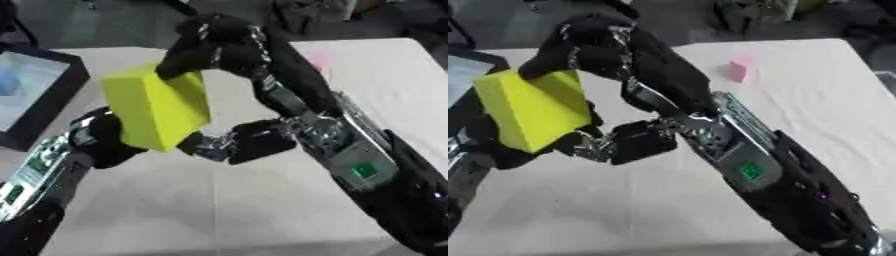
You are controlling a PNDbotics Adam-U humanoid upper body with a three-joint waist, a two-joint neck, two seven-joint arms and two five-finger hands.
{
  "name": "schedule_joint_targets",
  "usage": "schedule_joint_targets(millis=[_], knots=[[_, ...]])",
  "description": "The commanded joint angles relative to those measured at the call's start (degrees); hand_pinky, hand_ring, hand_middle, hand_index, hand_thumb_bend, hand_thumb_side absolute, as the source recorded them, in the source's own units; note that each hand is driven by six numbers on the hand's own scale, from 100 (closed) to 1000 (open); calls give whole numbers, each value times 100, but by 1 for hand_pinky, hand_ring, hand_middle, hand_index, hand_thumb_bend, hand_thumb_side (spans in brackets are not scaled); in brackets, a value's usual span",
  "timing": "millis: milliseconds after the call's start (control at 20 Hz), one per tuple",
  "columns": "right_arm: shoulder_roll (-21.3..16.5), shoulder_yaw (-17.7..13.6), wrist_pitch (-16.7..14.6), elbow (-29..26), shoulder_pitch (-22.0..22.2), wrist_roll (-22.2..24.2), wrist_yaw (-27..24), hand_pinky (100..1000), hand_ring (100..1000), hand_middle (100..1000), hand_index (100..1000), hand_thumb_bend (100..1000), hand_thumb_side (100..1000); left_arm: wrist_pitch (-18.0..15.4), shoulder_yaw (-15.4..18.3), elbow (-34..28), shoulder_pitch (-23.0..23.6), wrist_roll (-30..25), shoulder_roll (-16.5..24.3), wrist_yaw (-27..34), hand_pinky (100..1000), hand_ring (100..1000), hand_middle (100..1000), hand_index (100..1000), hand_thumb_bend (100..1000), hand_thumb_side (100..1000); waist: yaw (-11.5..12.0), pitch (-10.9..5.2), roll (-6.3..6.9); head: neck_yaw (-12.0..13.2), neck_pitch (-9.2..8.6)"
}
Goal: Pick up the objects with one hand, pass them to the other hand, and then place them into the box on the other side of the table.
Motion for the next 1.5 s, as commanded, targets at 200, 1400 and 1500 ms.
schedule_joint_targets(millis=[200, 1400, 1500], knots=[[-26, 167, 2, -36, -19, 153, -30, 764, 646, 559, 679, 111, 103, 67, -33, -203, -213, 39, -42, 86, 738, 752, 730, 854, 668, 556, -2, -62, 10, -18, -14], [22, 230, 41, 364, 101, 326, -164, 720, 640, 554, 670, 100, 114, 108, -94, -194, -193, 18, -113, 336, 740, 755, 733, 855, 696, 517, 6, -45, 7, -81, -14], [26, 232, 38, 399, 114, 310, -160, 720, 639, 554, 670, 100, 113, 81, -86, -187, -177, -28, -116, 379, 743, 761, 741, 860, 700, 516, 8, -43, 7, -86, -14]])
